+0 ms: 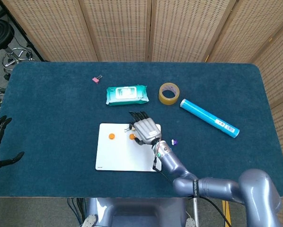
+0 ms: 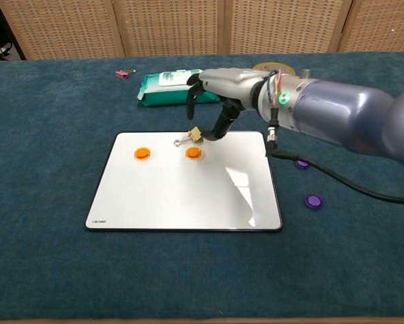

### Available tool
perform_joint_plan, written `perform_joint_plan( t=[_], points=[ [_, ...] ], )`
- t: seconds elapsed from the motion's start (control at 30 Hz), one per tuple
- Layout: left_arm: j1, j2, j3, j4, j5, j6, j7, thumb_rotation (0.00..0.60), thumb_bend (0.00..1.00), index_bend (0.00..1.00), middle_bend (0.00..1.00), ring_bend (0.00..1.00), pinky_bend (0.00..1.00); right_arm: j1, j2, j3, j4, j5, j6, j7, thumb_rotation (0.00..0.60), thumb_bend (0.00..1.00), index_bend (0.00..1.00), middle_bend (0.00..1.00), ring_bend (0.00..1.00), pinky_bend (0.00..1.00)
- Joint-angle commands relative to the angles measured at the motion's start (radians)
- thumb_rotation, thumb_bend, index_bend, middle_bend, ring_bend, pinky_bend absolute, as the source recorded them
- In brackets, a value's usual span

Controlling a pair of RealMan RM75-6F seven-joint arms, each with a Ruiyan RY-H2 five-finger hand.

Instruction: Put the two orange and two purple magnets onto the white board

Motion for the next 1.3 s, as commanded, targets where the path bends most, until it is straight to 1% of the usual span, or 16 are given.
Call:
perform_joint_plan(
  t=[0.03,0.1,0.17,0.33,0.47,0.57,0.77,1.03,1.3],
  points=[
    [0.0,-0.004,0.005,-0.006,0.009,0.002,0.012,0.6,0.2,0.01,0.0,0.0,0.0,-0.056,0.091,-0.036,-0.078,-0.028,0.032,0.012,0.6,0.37,0.31,0.0,0.0,0.0],
    [0.001,-0.006,0.008,-0.008,0.015,0.005,0.02,0.6,0.2,0.02,0.0,0.0,0.0,-0.079,0.13,-0.056,-0.11,-0.04,0.043,0.013,0.6,0.27,0.28,0.0,0.0,0.0],
    [0.003,-0.007,0.01,-0.011,0.021,0.01,0.025,0.6,0.2,0.02,0.0,0.0,0.0,-0.107,0.166,-0.079,-0.136,-0.059,0.058,0.022,0.6,0.22,0.27,0.0,0.0,0.0],
    [0.008,-0.009,0.013,-0.014,0.031,0.022,0.031,0.6,0.2,0.02,0.0,0.0,0.0,-0.161,0.211,-0.124,-0.158,-0.098,0.086,0.044,0.6,0.22,0.28,0.0,0.0,0.0],
    [0.009,-0.008,0.014,-0.014,0.033,0.025,0.031,0.6,0.2,0.01,0.0,0.0,0.0,-0.184,0.211,-0.144,-0.138,-0.098,0.08,0.058,0.6,0.22,0.3,0.0,0.0,0.0],
    [0.011,-0.01,0.014,-0.014,0.035,0.029,0.033,0.6,0.2,0.02,0.0,0.0,0.0,-0.189,0.197,-0.149,-0.102,-0.081,0.057,0.066,0.6,0.22,0.32,0.0,0.0,0.0],
    [0.013,-0.009,0.013,-0.012,0.032,0.033,0.031,0.6,0.2,0.02,0.0,0.0,0.0,-0.189,0.168,-0.152,-0.036,-0.056,0.012,0.072,0.6,0.22,0.33,0.0,0.0,0.0],
    [0.01,-0.007,0.01,-0.007,0.02,0.025,0.027,0.6,0.2,0.02,0.0,0.0,0.0,-0.201,0.147,-0.162,0.022,-0.051,-0.013,0.078,0.6,0.22,0.36,0.0,0.0,0.0],
    [0.011,-0.007,0.008,-0.006,0.014,0.024,0.025,0.6,0.2,0.02,0.0,0.0,0.0,-0.217,0.146,-0.162,0.057,-0.06,-0.03,0.104,0.6,0.22,0.4,0.0,0.0,0.0]
  ],
)
